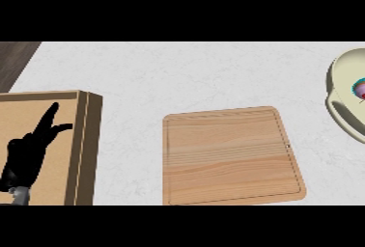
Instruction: Pick the cupcake from the cutting board and place it in the pot
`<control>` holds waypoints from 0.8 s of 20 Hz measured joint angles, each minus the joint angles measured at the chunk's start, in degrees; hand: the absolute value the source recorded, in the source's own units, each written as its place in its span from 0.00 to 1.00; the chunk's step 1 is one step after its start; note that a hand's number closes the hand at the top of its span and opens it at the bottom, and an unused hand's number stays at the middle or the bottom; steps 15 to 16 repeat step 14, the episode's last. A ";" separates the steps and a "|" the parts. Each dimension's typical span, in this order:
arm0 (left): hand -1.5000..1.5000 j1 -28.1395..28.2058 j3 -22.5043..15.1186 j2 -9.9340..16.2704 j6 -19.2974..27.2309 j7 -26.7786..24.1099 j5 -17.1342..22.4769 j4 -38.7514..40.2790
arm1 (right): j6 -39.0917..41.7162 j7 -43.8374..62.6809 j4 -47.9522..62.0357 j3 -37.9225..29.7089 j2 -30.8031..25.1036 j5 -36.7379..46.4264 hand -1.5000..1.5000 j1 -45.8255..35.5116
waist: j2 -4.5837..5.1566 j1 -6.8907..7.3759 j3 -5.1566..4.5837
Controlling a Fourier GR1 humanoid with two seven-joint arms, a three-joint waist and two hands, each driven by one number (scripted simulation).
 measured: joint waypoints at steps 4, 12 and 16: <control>0.50 0.48 0.38 -0.05 -0.07 -0.15 0.22 0.38 | 2.66 -3.89 0.35 -4.41 -0.78 -4.81 0.00 0.31 | -0.38 -0.65 -0.02; 0.50 1.76 1.42 -0.03 -0.42 0.46 0.43 0.00 | 11.13 -9.28 1.34 -9.53 -2.77 -11.50 0.00 4.07 | -1.10 -1.90 -0.14; 0.50 2.22 1.69 -0.04 -0.39 0.82 0.05 -0.29 | 13.01 -10.35 0.81 -10.35 -3.38 -12.97 0.00 5.83 | -1.28 -2.33 -0.19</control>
